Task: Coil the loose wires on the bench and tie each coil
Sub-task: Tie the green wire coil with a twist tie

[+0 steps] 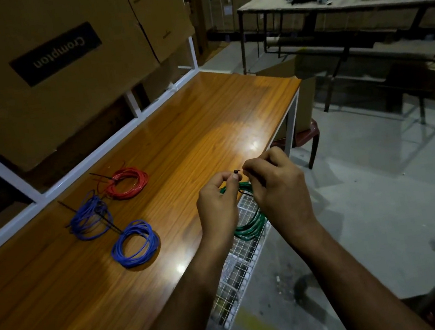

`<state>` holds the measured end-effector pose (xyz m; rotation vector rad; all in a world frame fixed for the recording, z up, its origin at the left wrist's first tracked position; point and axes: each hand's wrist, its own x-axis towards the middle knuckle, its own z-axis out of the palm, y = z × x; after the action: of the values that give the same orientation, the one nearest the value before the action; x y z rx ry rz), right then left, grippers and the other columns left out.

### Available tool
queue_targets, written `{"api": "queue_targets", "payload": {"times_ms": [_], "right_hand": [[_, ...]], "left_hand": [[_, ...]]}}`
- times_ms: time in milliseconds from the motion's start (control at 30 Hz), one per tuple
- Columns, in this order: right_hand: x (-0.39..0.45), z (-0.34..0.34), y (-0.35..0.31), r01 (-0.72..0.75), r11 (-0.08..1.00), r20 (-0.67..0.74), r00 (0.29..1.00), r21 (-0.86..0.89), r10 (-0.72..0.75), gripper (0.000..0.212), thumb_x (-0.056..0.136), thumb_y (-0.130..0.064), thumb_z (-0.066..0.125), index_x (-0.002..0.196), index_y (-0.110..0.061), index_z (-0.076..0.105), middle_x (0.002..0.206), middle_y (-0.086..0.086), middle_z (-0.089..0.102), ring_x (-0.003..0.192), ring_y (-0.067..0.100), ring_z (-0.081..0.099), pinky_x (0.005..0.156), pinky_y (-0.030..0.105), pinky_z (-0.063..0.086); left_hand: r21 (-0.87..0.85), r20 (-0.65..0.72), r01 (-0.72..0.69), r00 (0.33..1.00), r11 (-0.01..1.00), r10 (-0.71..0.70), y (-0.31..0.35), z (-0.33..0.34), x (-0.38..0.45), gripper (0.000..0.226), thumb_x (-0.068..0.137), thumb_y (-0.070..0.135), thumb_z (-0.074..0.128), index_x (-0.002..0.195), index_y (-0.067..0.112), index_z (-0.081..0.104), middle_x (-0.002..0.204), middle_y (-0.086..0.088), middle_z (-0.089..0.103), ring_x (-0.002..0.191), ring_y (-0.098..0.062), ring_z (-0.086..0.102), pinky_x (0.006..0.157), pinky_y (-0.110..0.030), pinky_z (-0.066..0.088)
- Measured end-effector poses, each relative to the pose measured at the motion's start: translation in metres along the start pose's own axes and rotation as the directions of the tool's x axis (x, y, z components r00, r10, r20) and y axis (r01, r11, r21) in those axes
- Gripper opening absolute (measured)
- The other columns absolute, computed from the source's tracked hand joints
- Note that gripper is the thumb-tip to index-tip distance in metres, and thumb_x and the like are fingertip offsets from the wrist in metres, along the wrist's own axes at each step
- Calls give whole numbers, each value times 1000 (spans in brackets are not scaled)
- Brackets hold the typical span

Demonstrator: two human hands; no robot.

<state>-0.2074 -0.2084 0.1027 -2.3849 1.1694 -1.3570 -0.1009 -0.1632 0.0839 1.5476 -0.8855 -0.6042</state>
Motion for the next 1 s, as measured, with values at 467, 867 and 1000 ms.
{"api": "queue_targets", "payload": {"times_ms": [467, 867, 1000], "right_hand": [[-2, 4, -2, 30, 999, 21, 999, 15, -30, 4, 90, -8, 71, 93, -7, 72, 87, 6, 55, 62, 19, 52, 51, 35, 50], [8, -7, 4, -411, 821, 316, 900, 395, 299, 15, 91, -24, 69, 101, -22, 80, 78, -8, 72, 59, 4, 61, 56, 17, 47], [11, -16, 6, -650, 466, 526, 760, 600, 381, 15, 92, -15, 68, 101, -9, 78, 76, 3, 73, 52, 18, 54, 50, 25, 47]], "left_hand": [[74, -24, -69, 997, 995, 71, 2, -2, 0, 17, 100, 29, 57, 89, 25, 69, 56, 4, 56, 42, -22, 34, 45, -37, 29], [85, -10, -101, 995, 991, 102, 3, -6, 3, 16, 100, 27, 56, 94, 21, 70, 89, 7, 72, 80, -10, 63, 71, -34, 50], [96, -13, -117, 993, 989, 119, 2, -6, 2, 17, 100, 28, 56, 91, 23, 70, 81, -2, 70, 76, -30, 62, 67, -46, 49]]}}
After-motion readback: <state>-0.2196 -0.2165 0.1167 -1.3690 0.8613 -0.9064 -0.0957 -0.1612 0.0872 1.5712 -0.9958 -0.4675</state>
